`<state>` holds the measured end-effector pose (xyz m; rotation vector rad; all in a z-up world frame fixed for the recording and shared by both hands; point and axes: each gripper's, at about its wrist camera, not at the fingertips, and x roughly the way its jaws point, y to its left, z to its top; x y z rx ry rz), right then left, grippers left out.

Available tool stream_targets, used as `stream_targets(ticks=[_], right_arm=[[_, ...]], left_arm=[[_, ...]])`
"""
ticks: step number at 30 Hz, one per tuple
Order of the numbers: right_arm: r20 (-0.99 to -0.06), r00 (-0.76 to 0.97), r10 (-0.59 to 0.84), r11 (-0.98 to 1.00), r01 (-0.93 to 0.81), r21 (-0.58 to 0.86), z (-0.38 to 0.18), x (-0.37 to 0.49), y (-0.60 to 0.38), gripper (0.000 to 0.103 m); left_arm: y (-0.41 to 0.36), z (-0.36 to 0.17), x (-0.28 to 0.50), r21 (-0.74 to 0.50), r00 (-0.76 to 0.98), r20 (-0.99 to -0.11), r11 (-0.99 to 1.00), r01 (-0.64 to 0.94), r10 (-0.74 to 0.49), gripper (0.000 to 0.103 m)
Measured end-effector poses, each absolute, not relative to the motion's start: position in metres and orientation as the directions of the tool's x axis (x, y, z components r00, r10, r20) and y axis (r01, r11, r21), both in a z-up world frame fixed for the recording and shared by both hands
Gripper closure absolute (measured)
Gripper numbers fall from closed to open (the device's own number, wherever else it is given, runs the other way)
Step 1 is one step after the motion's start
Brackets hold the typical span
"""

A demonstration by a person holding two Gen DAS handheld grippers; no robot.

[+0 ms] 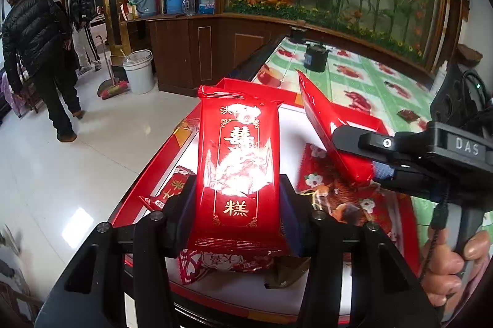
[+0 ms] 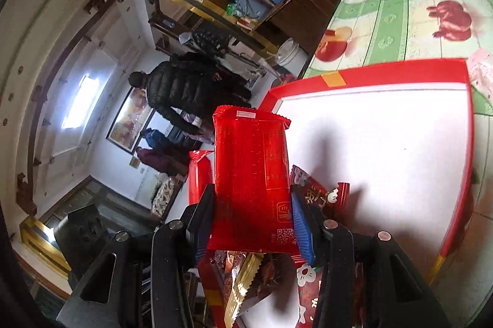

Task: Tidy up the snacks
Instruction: 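Carry both red packets over the red box and open both grippers, then move both grippers back to the table toward the pink and purple packets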

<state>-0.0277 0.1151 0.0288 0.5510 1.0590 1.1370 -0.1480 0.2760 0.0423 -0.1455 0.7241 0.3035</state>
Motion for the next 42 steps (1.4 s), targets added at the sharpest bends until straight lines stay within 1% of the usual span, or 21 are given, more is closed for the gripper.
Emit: stream_targets(ticks=[2,5,8,10,15,22,23,24,27,34,42], right_arm=[[-0.397,0.042,0.917,0.371,-0.459,0.807,0.029,-0.027,0.116,0.054],[-0.422,0.066,0.904,0.4,-0.482,0.78,0.032,-0.027,0.115,0.054],[-0.424,0.089,0.902,0.407,-0.509,0.759,0.037,-0.029,0.112,0.052],[-0.413,0.095,0.906,0.403,-0.497,0.768,0.037,-0.027,0.107,0.051],[-0.374,0.125,0.919,0.387,-0.467,0.795,0.037,-0.018,0.092,0.052],[-0.382,0.188,0.905,0.425,-0.463,0.778,0.04,-0.015,0.075,0.052],[-0.39,0.209,0.897,0.443,-0.457,0.771,0.041,-0.014,0.069,0.048],[-0.395,0.226,0.89,0.455,-0.446,0.771,0.041,-0.013,0.063,0.046],[-0.376,0.27,0.887,0.459,-0.415,0.786,0.041,-0.008,0.04,0.046],[-0.349,0.434,0.83,0.509,-0.336,0.792,0.047,0.001,-0.049,0.046],[-0.346,0.617,0.707,0.583,-0.231,0.779,0.05,0.004,-0.162,0.045]], left_arm=[[0.277,0.039,-0.147,-0.022,0.698,-0.679,0.945,-0.328,0.227,0.054],[0.277,0.039,-0.148,-0.018,0.697,-0.679,0.944,-0.328,0.23,0.054],[0.277,0.041,-0.151,-0.013,0.702,-0.671,0.942,-0.334,0.24,0.047],[0.279,0.043,-0.154,-0.02,0.705,-0.665,0.938,-0.345,0.245,0.045],[0.286,0.048,-0.164,-0.038,0.711,-0.652,0.925,-0.378,0.263,0.036],[0.279,0.054,-0.178,-0.02,0.712,-0.648,0.929,-0.371,0.27,0.036],[0.277,0.055,-0.18,-0.016,0.712,-0.648,0.929,-0.369,0.272,0.036],[0.275,0.057,-0.181,-0.013,0.711,-0.648,0.93,-0.367,0.272,0.036],[0.271,0.06,-0.185,-0.006,0.71,-0.648,0.931,-0.365,0.274,0.036],[0.256,0.067,-0.188,0.015,0.716,-0.644,0.94,-0.342,0.271,0.035],[0.234,0.072,-0.176,0.052,0.719,-0.645,0.953,-0.299,0.26,0.035]])
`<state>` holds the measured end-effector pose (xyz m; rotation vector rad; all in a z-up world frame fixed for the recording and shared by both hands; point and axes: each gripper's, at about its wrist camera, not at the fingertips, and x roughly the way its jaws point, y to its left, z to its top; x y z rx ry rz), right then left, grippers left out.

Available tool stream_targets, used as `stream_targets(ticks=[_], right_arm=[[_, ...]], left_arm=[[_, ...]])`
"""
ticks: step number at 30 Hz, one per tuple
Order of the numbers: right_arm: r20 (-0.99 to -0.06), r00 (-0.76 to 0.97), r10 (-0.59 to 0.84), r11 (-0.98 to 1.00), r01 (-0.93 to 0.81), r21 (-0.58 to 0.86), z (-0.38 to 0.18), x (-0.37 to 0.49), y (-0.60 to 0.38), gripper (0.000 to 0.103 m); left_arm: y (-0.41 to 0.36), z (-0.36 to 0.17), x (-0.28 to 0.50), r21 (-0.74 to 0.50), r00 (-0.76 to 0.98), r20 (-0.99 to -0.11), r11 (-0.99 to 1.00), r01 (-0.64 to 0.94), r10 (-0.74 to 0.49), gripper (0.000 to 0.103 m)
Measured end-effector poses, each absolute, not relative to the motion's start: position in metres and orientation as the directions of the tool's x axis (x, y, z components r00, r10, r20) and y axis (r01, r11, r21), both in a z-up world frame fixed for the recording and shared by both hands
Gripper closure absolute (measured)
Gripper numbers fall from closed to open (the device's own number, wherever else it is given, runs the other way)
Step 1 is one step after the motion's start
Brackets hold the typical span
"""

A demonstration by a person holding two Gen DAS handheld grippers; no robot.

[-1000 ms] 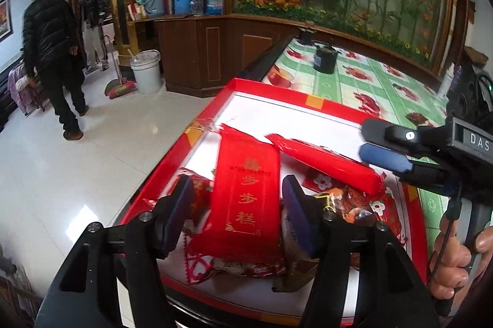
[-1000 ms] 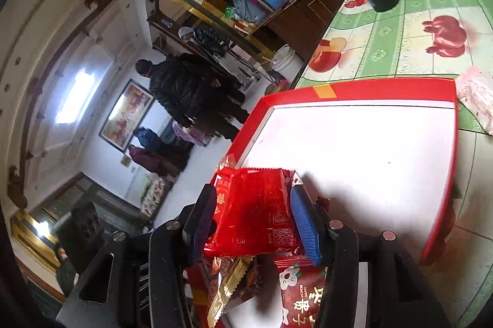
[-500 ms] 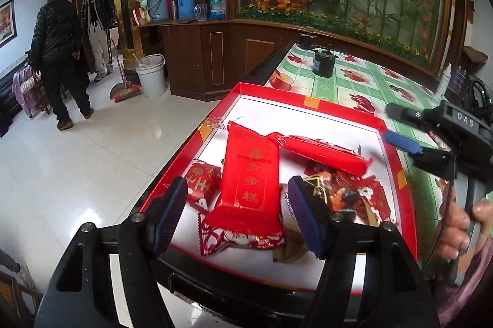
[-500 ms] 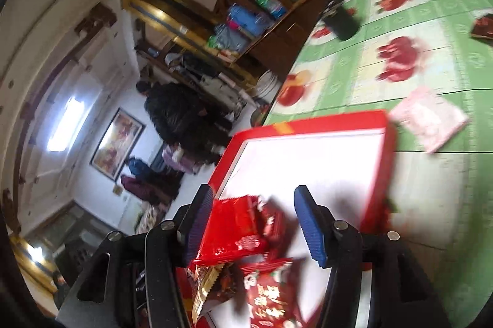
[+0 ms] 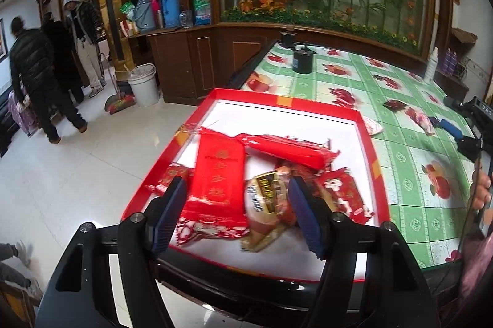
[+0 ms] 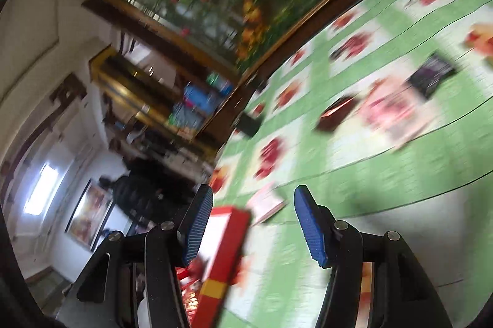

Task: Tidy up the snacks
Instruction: 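Move both grippers back to the table toward the pink and purple packets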

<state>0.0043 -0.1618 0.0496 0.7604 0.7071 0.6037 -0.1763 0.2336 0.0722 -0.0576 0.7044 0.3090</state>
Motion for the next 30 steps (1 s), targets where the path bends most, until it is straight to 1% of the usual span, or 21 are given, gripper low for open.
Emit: stream_targets(ticks=[5,7,8,13,16,18,22,25,27,30], right_arm=[[-0.36,0.682,0.637,0.621,-0.177,0.764,0.05,0.007,-0.213,0.045],[-0.377,0.701,0.605,0.648,-0.159,0.745,0.051,0.008,-0.231,0.045],[-0.384,0.709,0.591,0.657,-0.148,0.739,0.051,0.01,-0.241,0.045],[-0.456,0.726,0.515,0.695,-0.042,0.718,0.043,0.03,-0.278,0.044],[-0.47,0.733,0.491,0.682,0.012,0.731,0.037,0.045,-0.296,0.044],[-0.47,0.724,0.505,0.659,0.027,0.751,0.034,0.058,-0.305,0.044],[-0.46,0.694,0.554,0.601,0.049,0.798,0.022,0.077,-0.309,0.044],[-0.503,0.7,0.507,0.664,0.056,0.746,0.024,0.093,-0.297,0.044],[-0.517,0.69,0.506,0.675,0.055,0.735,0.022,0.105,-0.288,0.044],[-0.562,0.659,0.501,0.702,0.07,0.708,0.016,0.123,-0.275,0.044]], left_arm=[[0.205,0.075,-0.159,0.096,0.723,-0.647,0.966,-0.24,0.244,0.035],[0.193,0.075,-0.152,0.111,0.724,-0.649,0.97,-0.214,0.234,0.032],[0.185,0.075,-0.148,0.12,0.725,-0.65,0.973,-0.198,0.228,0.029],[0.156,0.075,-0.132,0.151,0.733,-0.649,0.979,-0.14,0.205,0.029],[0.144,0.074,-0.122,0.157,0.727,-0.66,0.981,-0.116,0.191,0.029],[0.138,0.073,-0.118,0.164,0.722,-0.665,0.981,-0.107,0.19,0.029],[0.123,0.072,-0.109,0.18,0.717,-0.673,0.98,-0.084,0.185,0.029],[0.107,0.071,-0.1,0.188,0.71,-0.684,0.981,-0.051,0.168,0.029],[0.096,0.07,-0.093,0.199,0.705,-0.692,0.98,-0.021,0.155,0.029],[0.082,0.073,-0.075,0.233,0.703,-0.694,0.972,0.019,0.153,0.029]])
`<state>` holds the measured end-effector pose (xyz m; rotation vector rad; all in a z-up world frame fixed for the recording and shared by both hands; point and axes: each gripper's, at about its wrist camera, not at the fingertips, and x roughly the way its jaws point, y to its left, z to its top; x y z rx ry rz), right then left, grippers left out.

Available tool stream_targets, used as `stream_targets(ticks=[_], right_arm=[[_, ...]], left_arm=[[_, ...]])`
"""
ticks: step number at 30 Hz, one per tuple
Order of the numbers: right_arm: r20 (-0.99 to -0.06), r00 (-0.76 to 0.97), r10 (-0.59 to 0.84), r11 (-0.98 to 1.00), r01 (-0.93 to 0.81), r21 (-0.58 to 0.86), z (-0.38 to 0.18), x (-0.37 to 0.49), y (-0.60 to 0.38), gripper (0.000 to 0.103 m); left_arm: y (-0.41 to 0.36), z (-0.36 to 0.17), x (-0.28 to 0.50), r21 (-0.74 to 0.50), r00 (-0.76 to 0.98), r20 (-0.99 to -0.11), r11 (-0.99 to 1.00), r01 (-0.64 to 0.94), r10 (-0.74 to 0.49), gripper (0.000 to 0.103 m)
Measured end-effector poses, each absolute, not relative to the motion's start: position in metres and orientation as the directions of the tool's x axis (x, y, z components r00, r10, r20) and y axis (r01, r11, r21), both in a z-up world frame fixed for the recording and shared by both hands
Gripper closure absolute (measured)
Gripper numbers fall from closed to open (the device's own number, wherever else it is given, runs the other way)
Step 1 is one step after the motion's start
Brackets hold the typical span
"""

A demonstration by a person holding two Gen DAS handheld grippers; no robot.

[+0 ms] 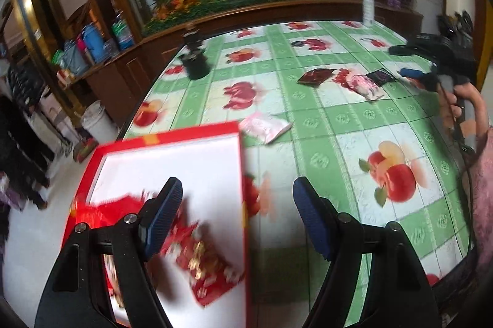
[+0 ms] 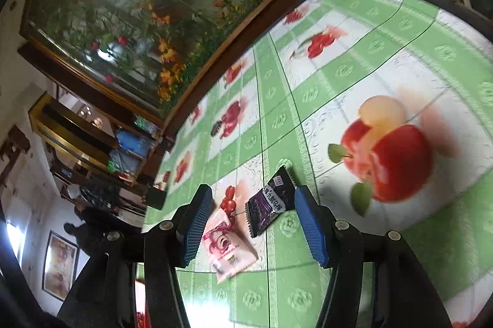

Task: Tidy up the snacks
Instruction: 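Move both grippers back to the table toward the pink and purple packets, then grasp the pink candy packet with the right gripper while the left gripper grasps a pink wrapper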

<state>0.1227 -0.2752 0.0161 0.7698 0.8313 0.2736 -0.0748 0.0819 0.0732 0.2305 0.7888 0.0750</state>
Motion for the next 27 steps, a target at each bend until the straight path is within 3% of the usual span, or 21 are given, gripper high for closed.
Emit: stream_targets(ticks=[7,15,22,27], right_arm=[[-0.595,0.652,0.471,0.762,0.039,0.646,0.015,0.146,-0.267,0.044],[-0.549,0.587,0.595,0.762,-0.192,0.619,0.043,0.14,-0.229,0.044],[-0.715,0.462,0.525,0.851,-0.281,0.443,0.019,0.137,-0.159,0.044],[-0.758,0.491,0.43,0.899,-0.306,0.312,0.015,0.13,-0.143,0.047]], left_arm=[[0.066,0.087,-0.003,0.256,0.72,-0.678,0.966,0.043,0.148,0.029],[0.088,0.053,0.052,0.138,0.593,-0.791,0.988,-0.065,0.149,0.029],[0.094,0.047,0.068,0.072,0.551,-0.824,0.989,-0.13,0.133,0.029],[0.096,0.035,0.084,0.059,0.492,-0.86,0.985,-0.165,0.134,0.029]])
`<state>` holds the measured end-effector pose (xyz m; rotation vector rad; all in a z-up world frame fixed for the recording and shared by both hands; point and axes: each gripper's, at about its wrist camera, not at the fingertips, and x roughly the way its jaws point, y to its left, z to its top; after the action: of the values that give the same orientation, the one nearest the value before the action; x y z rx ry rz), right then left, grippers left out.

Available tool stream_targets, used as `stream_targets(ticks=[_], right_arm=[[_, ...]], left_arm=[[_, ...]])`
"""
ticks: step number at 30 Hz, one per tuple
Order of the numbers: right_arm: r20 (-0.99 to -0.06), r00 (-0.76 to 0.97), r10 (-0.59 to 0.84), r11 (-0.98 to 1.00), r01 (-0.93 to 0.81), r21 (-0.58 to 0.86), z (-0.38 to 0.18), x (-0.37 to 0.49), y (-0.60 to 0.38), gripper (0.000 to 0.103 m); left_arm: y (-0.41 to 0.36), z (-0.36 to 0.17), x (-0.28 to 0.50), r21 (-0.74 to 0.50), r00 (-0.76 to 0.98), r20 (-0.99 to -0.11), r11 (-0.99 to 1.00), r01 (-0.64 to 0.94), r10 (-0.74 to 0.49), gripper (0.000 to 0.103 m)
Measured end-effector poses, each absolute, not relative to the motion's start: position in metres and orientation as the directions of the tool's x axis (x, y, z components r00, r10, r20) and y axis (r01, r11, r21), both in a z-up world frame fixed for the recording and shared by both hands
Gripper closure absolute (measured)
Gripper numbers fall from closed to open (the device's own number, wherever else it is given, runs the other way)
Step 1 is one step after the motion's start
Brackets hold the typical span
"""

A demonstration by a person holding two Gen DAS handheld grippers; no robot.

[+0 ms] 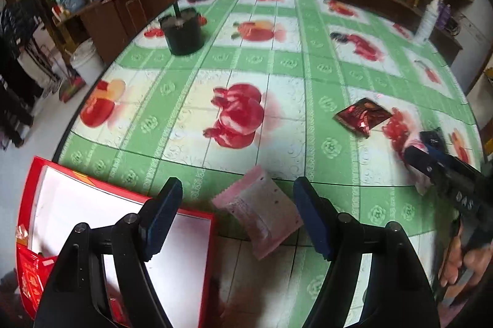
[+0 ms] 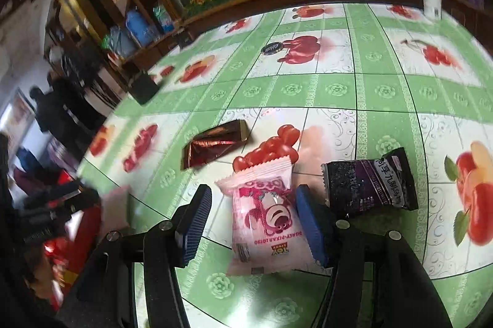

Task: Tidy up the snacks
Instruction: 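Grasp the pink candy packet with the right gripper while the left gripper grasps a pink wrapper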

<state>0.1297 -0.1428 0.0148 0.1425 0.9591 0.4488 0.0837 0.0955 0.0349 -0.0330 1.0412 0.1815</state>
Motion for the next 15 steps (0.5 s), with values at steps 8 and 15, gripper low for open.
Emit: stream_targets(ticks=[8,15], right_arm=[[-0.78,0.471,0.411,0.91,-0.264,0.32,0.016,0.134,-0.152,0.063],[-0.778,0.457,0.431,0.902,-0.239,0.359,0.015,0.137,-0.159,0.063]], left_arm=[[0.073,0.018,0.093,0.058,0.443,-0.889,0.989,-0.133,0.112,0.029],[0.046,0.006,0.084,-0.045,0.421,-0.907,0.998,-0.033,-0.028,0.029]])
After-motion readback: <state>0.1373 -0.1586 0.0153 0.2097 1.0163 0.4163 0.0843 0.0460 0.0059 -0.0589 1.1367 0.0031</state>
